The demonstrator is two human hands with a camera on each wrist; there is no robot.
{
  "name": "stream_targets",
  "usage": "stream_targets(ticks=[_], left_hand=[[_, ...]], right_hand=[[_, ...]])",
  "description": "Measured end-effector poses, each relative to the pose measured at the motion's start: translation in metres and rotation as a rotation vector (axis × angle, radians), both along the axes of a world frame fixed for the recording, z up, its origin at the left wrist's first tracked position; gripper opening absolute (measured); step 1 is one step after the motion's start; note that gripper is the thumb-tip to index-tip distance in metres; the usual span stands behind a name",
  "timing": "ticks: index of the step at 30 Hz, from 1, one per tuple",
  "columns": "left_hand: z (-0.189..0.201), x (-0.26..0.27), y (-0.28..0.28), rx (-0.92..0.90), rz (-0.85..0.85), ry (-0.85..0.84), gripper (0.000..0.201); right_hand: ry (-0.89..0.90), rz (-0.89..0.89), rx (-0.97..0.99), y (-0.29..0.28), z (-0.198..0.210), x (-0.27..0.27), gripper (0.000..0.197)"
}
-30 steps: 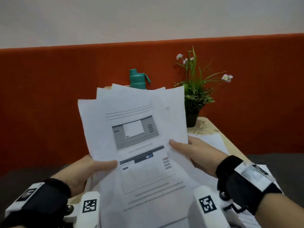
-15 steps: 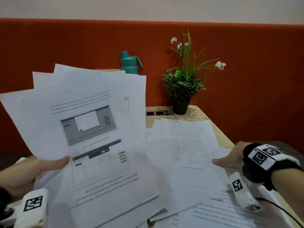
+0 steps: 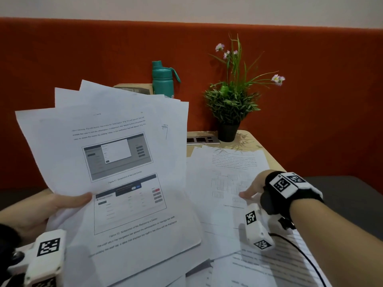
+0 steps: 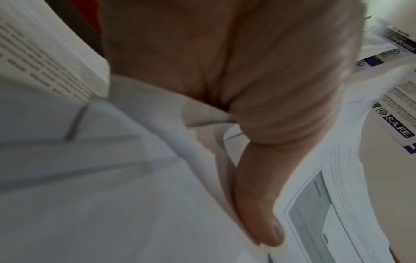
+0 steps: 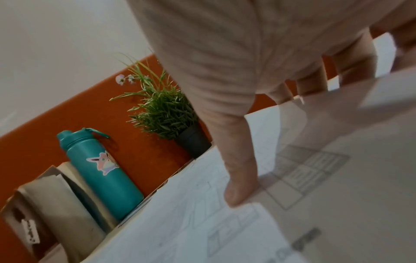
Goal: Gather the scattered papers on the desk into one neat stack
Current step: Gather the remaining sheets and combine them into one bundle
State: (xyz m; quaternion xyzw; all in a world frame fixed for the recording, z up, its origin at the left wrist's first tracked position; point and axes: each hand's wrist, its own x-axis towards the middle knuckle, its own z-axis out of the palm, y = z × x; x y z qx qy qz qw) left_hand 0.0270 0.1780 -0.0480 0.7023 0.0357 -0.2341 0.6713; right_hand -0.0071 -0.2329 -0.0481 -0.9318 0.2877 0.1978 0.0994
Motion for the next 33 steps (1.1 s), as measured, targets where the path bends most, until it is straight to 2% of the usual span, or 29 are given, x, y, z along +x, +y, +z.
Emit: stream_targets(ticks=[3,5,7,9,11,12,14,16,18,19,21,23,25,26,27,28,29,30,33], left_hand=[[0.001,0.002,0.002,0.019,0.037,0.029,0.049],[0.001,0.004,0.004,0.033,0.062,0.062,0.051],[0.003,0.004,0.007,0.032,0.072,0.083,0.051],[0.004,0.002,0.006,0.037,0.057,0.09,0.06],[0.006,-0.001,0.003,0.039,0.075,0.048,0.065],[0.005,-0.002,0.002,0.044,0.086,0.019,0.063],[0.006,-0.003,-0.001,0.053,0.098,-0.015,0.062],[0.006,-0.003,0.0,0.022,0.101,-0.017,0.062],[0.007,-0.002,0.001,0.01,0.082,0.001,0.075],[0.007,-0.001,0.001,-0.004,0.079,0.009,0.083],[0.011,0.001,0.0,-0.03,0.062,0.03,0.087],[0.014,0.004,0.0,-0.039,0.022,0.051,0.093],[0.016,0.005,-0.003,-0.041,-0.001,0.075,0.084],[0.015,0.005,-0.006,-0.038,0.004,0.081,0.07],[0.013,0.004,-0.01,-0.026,0.043,0.073,0.053],[0.008,0.004,-0.013,-0.011,0.099,0.053,0.042],[0.003,0.004,-0.017,0.003,0.143,0.036,0.04],[-0.004,0.004,-0.021,0.025,0.166,0.025,0.039],[-0.017,0.008,-0.026,0.066,0.187,0.027,0.023]], right_hand=[[-0.006,-0.006,0.095,0.001,0.004,0.004,0.042],[0.022,-0.011,0.131,0.0,0.008,0.005,0.029],[0.008,-0.024,0.159,0.003,0.005,0.006,0.037],[-0.013,0.01,0.099,0.01,-0.001,0.007,0.045],[-0.011,0.036,0.023,0.017,-0.006,0.005,0.054],[-0.015,0.034,0.051,0.018,-0.007,0.006,0.058],[-0.003,0.024,0.13,0.019,-0.002,0.004,0.054],[-0.024,0.015,0.127,0.013,-0.003,0.008,0.049],[-0.011,0.008,0.071,0.011,-0.007,0.011,0.049],[-0.015,0.0,0.065,0.01,-0.007,0.01,0.055],[-0.052,-0.024,0.122,0.01,-0.005,0.008,0.057],[-0.066,-0.046,0.215,0.006,-0.006,0.004,0.049],[-0.081,-0.036,0.111,-0.003,-0.012,0.008,0.045],[-0.093,-0.032,0.071,-0.008,-0.017,0.013,0.044],[-0.108,-0.043,0.067,-0.013,-0.015,0.016,0.044],[-0.126,-0.042,0.098,-0.01,-0.007,0.014,0.036],[-0.163,-0.05,0.12,-0.005,0.005,0.006,0.032],[-0.241,-0.085,0.16,-0.005,0.016,0.003,0.027],[-0.6,-0.225,0.312,-0.023,0.031,0.0,0.018]])
